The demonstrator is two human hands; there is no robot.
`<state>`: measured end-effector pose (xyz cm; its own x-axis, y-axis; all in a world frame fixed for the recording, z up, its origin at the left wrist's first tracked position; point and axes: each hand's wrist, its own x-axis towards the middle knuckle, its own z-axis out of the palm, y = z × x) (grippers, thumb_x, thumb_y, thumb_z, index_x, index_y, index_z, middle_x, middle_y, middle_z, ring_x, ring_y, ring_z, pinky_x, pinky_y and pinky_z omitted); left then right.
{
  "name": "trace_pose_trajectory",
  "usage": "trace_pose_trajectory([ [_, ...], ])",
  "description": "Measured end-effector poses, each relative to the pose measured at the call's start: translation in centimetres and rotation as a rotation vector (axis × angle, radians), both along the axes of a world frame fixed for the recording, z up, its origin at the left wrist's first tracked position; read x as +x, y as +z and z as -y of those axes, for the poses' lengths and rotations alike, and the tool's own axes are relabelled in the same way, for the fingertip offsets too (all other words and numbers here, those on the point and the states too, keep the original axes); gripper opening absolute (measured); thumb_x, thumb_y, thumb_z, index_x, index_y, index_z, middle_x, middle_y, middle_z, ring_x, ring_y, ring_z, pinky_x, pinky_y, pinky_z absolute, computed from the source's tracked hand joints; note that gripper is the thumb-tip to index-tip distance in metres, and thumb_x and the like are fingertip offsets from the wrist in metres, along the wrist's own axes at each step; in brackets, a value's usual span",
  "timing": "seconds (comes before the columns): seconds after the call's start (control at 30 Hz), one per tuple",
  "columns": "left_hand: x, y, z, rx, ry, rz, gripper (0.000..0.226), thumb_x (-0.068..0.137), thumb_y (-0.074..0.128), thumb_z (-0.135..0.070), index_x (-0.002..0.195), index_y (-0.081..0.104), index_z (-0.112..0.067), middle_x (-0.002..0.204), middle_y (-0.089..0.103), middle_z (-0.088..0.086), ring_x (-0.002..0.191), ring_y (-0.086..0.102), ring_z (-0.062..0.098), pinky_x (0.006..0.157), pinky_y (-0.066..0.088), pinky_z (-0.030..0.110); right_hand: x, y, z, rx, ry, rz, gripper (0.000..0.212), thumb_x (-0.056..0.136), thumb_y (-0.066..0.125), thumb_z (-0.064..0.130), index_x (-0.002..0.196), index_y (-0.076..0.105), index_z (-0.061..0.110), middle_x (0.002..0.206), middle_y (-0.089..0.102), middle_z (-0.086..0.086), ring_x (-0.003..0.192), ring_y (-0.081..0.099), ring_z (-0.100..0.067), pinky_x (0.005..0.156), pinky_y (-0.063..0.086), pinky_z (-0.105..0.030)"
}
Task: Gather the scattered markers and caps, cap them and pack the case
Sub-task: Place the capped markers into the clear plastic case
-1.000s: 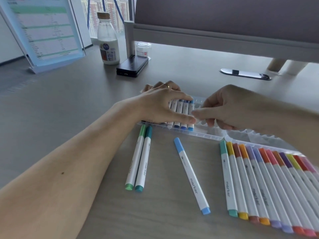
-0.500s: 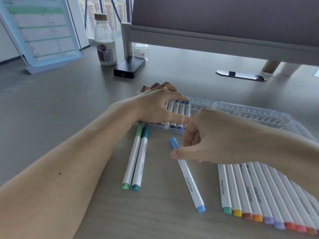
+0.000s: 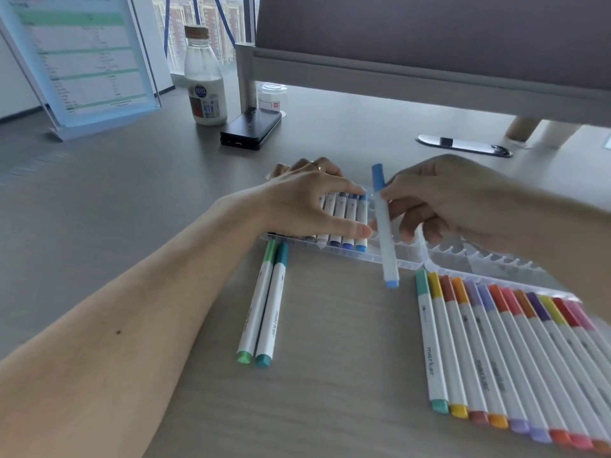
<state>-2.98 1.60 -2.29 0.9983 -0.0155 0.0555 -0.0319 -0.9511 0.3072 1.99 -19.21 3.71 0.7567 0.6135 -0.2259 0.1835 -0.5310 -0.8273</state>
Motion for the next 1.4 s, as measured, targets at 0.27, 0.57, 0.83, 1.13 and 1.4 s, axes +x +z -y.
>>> trace_pose_trajectory([
  [0.27, 0.1, -0.1, -0.3, 0.017, -0.02, 0.008, 0.083, 0.069, 0.046, -0.097, 0.143, 0.046, -0.059, 0.14, 0.039, -0.02, 0.138, 0.031, 0.009, 0.116, 0.022, 0.044, 3.7, -1.0, 0.4, 0.131, -0.206, -0.111, 0.014, 0.093, 0.071, 0.011, 0.104, 0.077, 0.006, 0.092, 0.08, -0.009, 0.064, 0.072, -0.013, 0.045, 0.053, -0.017],
  [0.57, 0.1, 0.2, -0.3, 0.028, -0.021, -0.004, 0.081, 0.072, 0.05, -0.095, 0.145, 0.045, -0.058, 0.142, 0.038, -0.019, 0.137, 0.031, 0.01, 0.114, 0.022, 0.043, 3.6, -2.3, -1.0, -0.092, -0.212, 0.063, 0.016, 0.083, 0.082, 0.03, 0.092, 0.08, 0.017, 0.08, 0.08, 0.004, 0.054, 0.066, -0.004, 0.05, 0.047, -0.018],
  [0.83, -0.2, 0.5, -0.6, -0.001, -0.01, -0.01, 0.08, 0.072, 0.055, -0.09, 0.144, 0.048, -0.056, 0.141, 0.039, -0.019, 0.136, 0.032, 0.008, 0.108, 0.023, 0.036, 3.4, -2.5, -1.7, -0.157, -0.202, 0.132, 0.021, 0.082, 0.081, 0.036, 0.085, 0.079, 0.015, 0.067, 0.076, 0.009, 0.065, 0.066, -0.008, 0.053, 0.046, -0.019],
  [1.13, 0.1, 0.4, -0.7, 0.041, -0.009, 0.013, 0.082, 0.075, 0.045, -0.094, 0.146, 0.047, -0.053, 0.143, 0.041, -0.016, 0.138, 0.035, 0.012, 0.112, 0.024, 0.042, 2.9, -2.8, -2.5, -0.188, -0.184, 0.172, 0.024, 0.08, 0.082, 0.04, 0.082, 0.077, 0.017, 0.062, 0.074, 0.008, 0.059, 0.061, -0.009, 0.046, 0.045, -0.019],
  [1.4, 0.1, 0.2, 0.5, 0.083, -0.013, 0.03, 0.099, 0.069, 0.046, -0.098, 0.154, 0.032, -0.05, 0.156, 0.038, -0.017, 0.143, 0.034, 0.012, 0.114, 0.026, 0.045, 3.0, -3.2, -2.0, -0.181, -0.168, 0.22, 0.022, 0.079, 0.083, 0.038, 0.077, 0.078, 0.017, 0.067, 0.076, 0.004, 0.063, 0.061, -0.014, 0.059, 0.051, -0.029],
])
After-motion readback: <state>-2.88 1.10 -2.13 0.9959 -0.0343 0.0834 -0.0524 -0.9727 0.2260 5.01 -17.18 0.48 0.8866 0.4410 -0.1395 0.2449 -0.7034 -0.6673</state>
